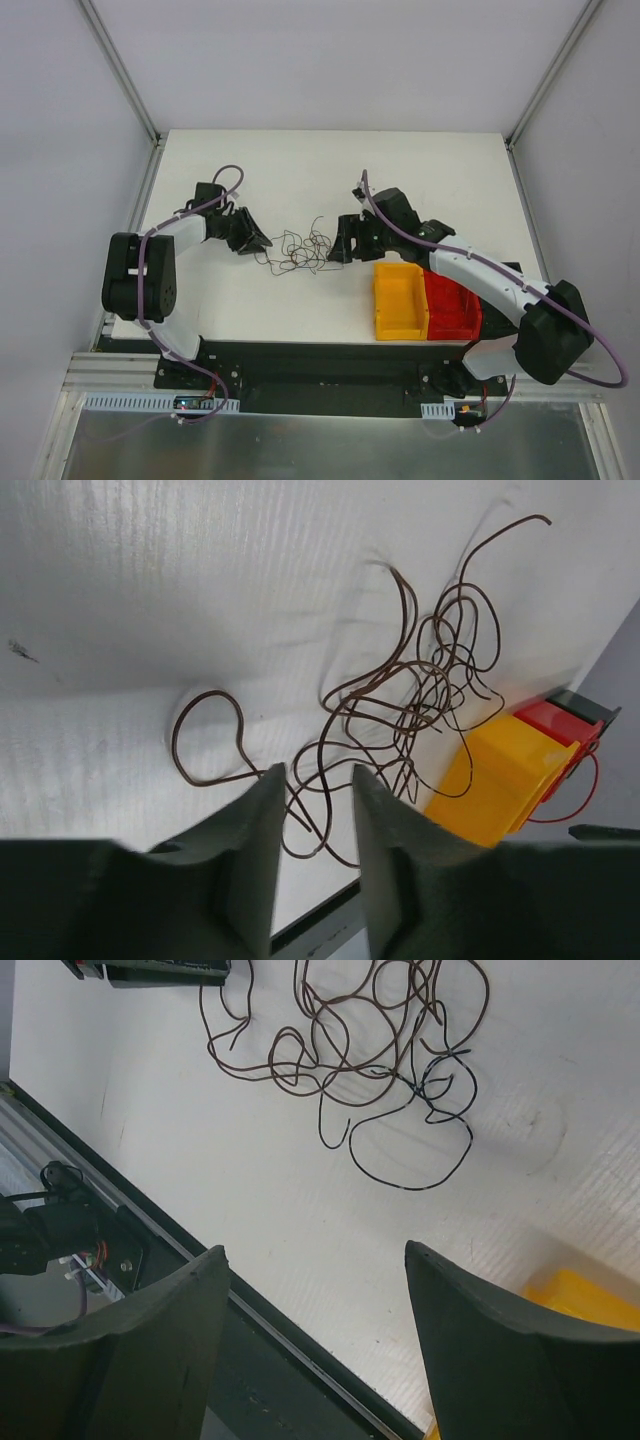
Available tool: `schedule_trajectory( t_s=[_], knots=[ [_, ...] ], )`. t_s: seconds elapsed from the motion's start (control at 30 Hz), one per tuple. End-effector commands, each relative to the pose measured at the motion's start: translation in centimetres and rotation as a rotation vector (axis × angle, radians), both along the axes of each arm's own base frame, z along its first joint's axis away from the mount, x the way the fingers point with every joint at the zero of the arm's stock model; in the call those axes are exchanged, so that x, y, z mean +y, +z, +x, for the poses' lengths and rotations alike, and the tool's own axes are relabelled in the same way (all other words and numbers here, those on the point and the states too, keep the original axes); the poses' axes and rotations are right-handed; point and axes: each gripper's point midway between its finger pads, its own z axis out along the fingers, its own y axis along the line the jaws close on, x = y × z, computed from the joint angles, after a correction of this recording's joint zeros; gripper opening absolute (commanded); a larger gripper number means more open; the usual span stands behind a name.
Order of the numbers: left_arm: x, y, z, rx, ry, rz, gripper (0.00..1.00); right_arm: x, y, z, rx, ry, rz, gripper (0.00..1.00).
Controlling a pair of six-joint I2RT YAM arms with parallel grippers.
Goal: Untangle the cables
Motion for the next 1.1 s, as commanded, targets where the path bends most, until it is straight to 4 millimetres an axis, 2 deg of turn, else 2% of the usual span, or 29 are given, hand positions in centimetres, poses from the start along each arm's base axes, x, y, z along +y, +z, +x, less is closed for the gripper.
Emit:
schedule_trajectory(
  t_s=[0.0,0.03,0.1,0.2,0.27,0.43,0.53,0.7,0.77,0.93,1.07],
  knots=[
    [-0.9,0.7,0.3,-0.046,-0.031,-0.072,0.24,1.4,1.7,1.2,-0.037,-0.005,0.067,0.73],
    [-0.9,1.0,0.3,-0.061,-0.034,-0.073,0.14,1.6,1.5,1.3,-0.028,-0.003,0.065,0.73],
    [-0.7,2.0,0.4,-0.114,-0.036,-0.052,0.00,2.1,1.3,1.6,-0.013,-0.001,0.070,0.73],
    [-0.2,4.8,0.3,-0.242,-0.037,-0.002,0.00,3.5,1.4,2.1,-0.004,0.020,0.106,0.74],
    [-0.6,7.8,-0.3,-0.337,-0.049,-0.014,0.00,4.8,1.5,2.5,-0.007,0.029,0.142,0.79],
    [-1.5,13.1,-2.5,-0.489,-0.075,-0.072,0.00,9.5,2.8,4.3,-0.007,0.037,0.272,0.81],
    [-1.9,15.7,-3.7,-0.548,-0.091,-0.111,0.00,12.2,3.2,5.2,-0.011,0.025,0.309,0.81],
    [-2.8,19.7,-5.2,-0.605,-0.146,-0.195,0.00,15.7,3.8,5.9,-0.042,-0.004,0.372,0.82],
    [-3.1,21.9,-5.6,-0.647,-0.164,-0.223,0.00,16.1,3.4,6.3,-0.053,-0.036,0.361,0.81],
    [-3.1,28.2,-6.2,-0.795,-0.160,-0.242,0.00,15.6,1.1,8.0,-0.055,-0.140,0.312,0.77],
    [-2.8,33.3,-6.1,-0.970,-0.146,-0.200,0.00,15.7,-1.5,8.6,-0.005,-0.176,0.265,0.75]
  ],
)
